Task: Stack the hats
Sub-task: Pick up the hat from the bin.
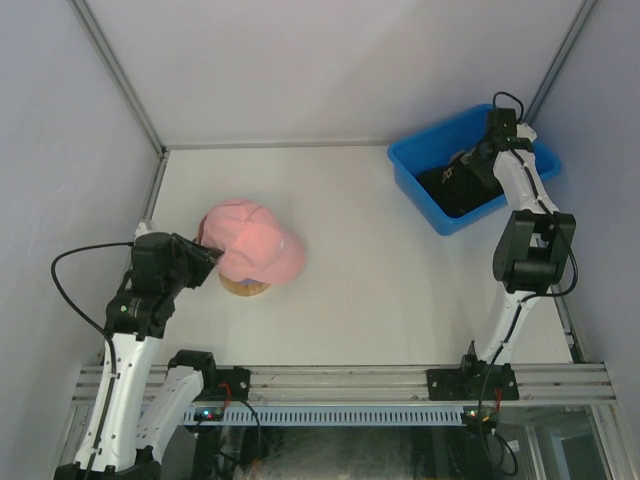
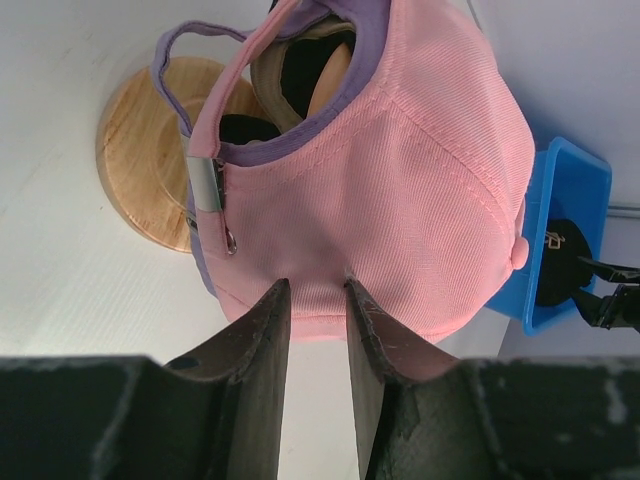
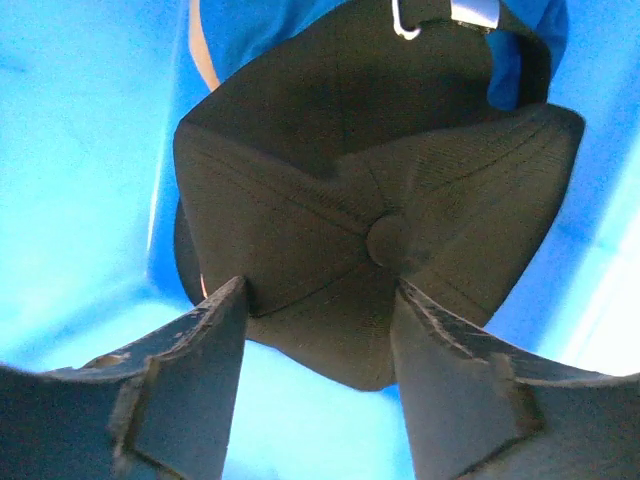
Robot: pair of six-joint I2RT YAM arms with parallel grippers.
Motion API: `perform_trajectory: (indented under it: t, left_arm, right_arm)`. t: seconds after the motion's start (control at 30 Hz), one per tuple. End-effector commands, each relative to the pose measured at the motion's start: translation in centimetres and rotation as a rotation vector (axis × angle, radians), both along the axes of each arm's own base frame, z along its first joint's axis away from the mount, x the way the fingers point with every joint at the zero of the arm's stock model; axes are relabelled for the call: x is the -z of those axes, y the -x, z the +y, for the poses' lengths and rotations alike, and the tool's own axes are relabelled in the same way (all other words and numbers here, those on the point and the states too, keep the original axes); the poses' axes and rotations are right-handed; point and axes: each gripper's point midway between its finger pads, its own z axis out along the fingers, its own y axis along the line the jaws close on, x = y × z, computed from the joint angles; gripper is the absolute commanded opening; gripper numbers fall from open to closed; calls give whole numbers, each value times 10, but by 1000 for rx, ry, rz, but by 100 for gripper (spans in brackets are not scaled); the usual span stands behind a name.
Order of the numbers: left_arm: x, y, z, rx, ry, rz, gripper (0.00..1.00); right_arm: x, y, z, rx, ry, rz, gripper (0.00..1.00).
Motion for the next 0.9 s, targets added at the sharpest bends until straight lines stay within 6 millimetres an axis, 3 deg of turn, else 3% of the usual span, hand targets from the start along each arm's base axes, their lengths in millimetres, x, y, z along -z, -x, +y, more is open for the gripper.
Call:
perform_trajectory:
  t: [0.0, 0.13, 0.27, 0.57, 0.63, 0.87]
  left_arm:
    - [-16, -7, 0, 9, -12, -61, 33]
    - [-15, -5, 2, 2, -15, -57, 33]
    - [-17, -2, 3, -3, -14, -62, 34]
    - [-27, 6, 7, -24, -21, -79, 34]
    - [-31, 7, 8, -27, -23, -84, 34]
    - [-46, 12, 9, -28, -22, -111, 36]
  right_arm:
    - [-6, -18, -9, -3, -26, -68, 46]
    - [0, -19, -9, -20, -69, -72, 17]
    - [-10, -19, -4, -60, -66, -115, 0]
    - [-70, 0, 18, -183, -25, -264, 0]
    - [-90, 7, 21, -197, -9, -320, 0]
    - [-130, 19, 25, -229, 18, -408, 0]
